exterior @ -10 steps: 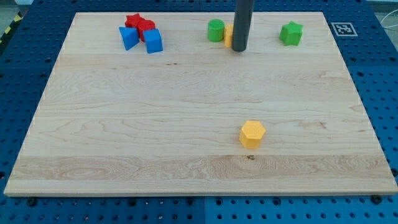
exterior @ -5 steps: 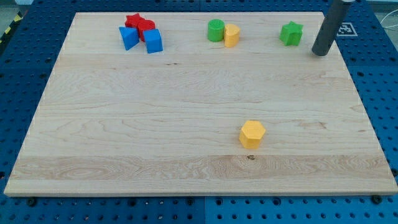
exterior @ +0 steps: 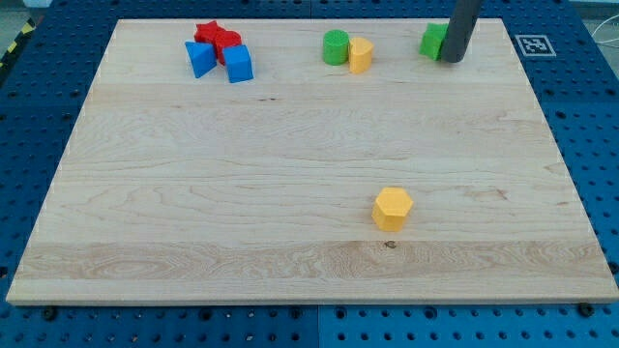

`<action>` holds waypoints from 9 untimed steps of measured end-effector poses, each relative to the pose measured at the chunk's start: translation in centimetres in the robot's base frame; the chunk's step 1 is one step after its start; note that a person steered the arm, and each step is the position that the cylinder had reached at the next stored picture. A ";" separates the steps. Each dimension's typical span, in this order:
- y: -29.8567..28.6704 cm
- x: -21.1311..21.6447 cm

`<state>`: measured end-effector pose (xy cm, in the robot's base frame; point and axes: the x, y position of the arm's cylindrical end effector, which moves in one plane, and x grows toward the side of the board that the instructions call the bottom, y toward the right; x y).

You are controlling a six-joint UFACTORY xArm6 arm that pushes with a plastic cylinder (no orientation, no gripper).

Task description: Slide the green star closer to the yellow heart

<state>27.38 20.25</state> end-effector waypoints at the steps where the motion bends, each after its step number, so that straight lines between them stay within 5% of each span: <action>1: 2.6 -1.9; 2: 4.3 -3.6; 9: -9.0 -2.6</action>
